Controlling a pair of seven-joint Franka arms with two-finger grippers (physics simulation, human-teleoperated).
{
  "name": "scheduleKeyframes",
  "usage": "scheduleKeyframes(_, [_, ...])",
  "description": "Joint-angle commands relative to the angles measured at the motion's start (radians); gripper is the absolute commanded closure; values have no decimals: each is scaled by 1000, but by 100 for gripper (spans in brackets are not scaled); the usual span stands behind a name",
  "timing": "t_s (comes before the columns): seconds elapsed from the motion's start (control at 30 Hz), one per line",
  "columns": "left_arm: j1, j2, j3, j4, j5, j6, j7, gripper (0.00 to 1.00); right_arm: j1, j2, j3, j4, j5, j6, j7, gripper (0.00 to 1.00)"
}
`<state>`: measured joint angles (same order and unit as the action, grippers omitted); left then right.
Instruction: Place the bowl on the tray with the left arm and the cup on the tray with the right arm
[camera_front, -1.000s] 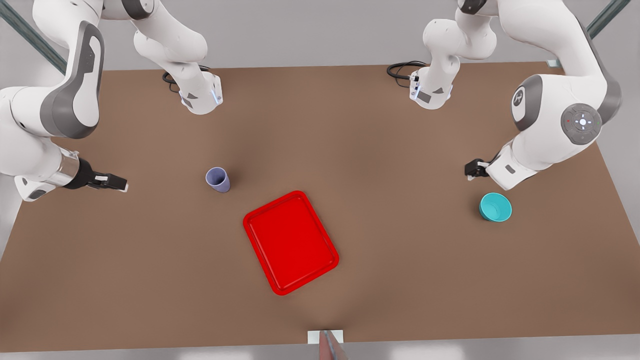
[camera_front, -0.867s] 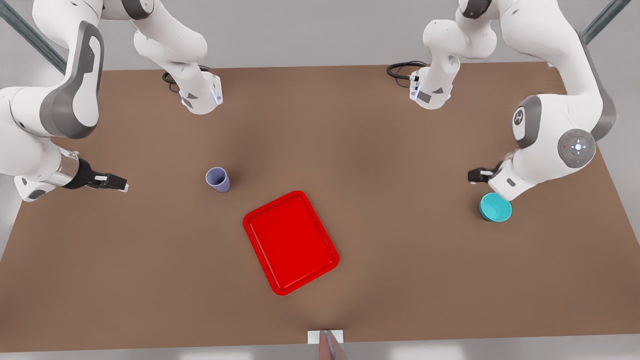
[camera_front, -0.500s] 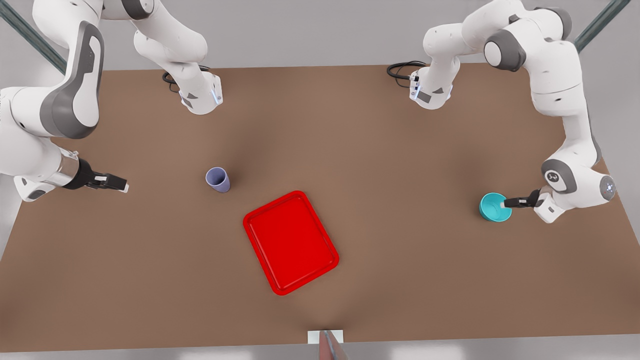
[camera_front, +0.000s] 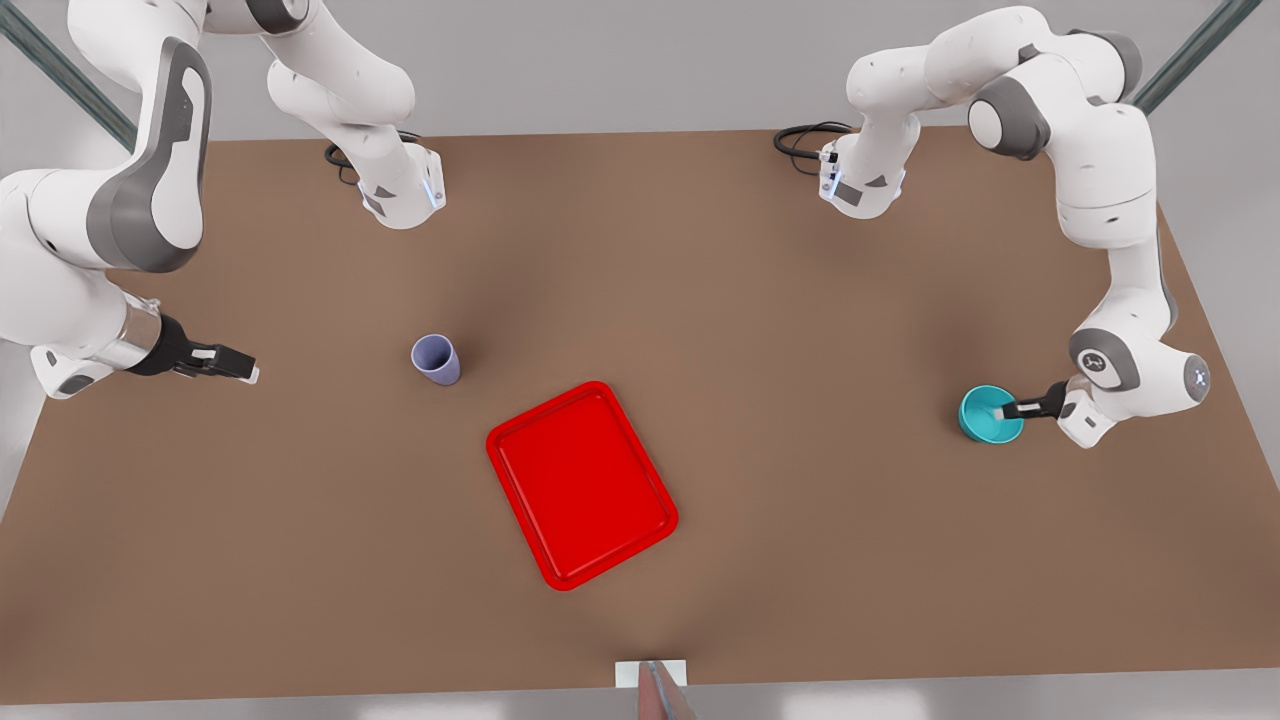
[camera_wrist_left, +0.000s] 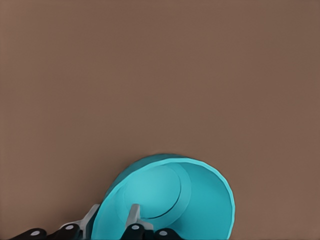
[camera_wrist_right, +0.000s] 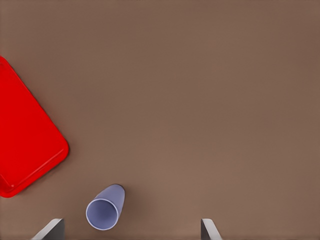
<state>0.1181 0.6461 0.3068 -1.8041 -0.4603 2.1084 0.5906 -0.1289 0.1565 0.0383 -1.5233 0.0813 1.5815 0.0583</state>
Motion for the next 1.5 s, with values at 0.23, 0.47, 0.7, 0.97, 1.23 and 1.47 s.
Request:
scheduleKeyframes(0.23, [-2, 12, -2, 6, 2, 21, -11, 79, -1, 5, 0, 3, 2, 0, 0, 0])
scheduleKeyframes(0.47, [-205, -167, -5, 3, 2, -139, -236, 79, -2, 8, 0, 6, 3, 2, 2, 0])
scheduleKeyframes(0.7, [-601, -28, -97, 293, 3, -136, -989, 79, -2, 9, 0, 6, 3, 0, 0, 0])
scheduleKeyframes(0.97, [-765, 211, -160, 621, -75, -87, -1516, 79, -2, 9, 0, 6, 5, 0, 0, 0])
scheduleKeyframes(1.23, [-816, 354, -158, 740, -198, 99, -1559, 79, -2, 9, 0, 6, 3, -2, 0, 0])
scheduleKeyframes(1.47, [-810, 366, -158, 738, -195, 111, -1537, 0, -2, 9, 0, 8, 5, 0, 0, 0])
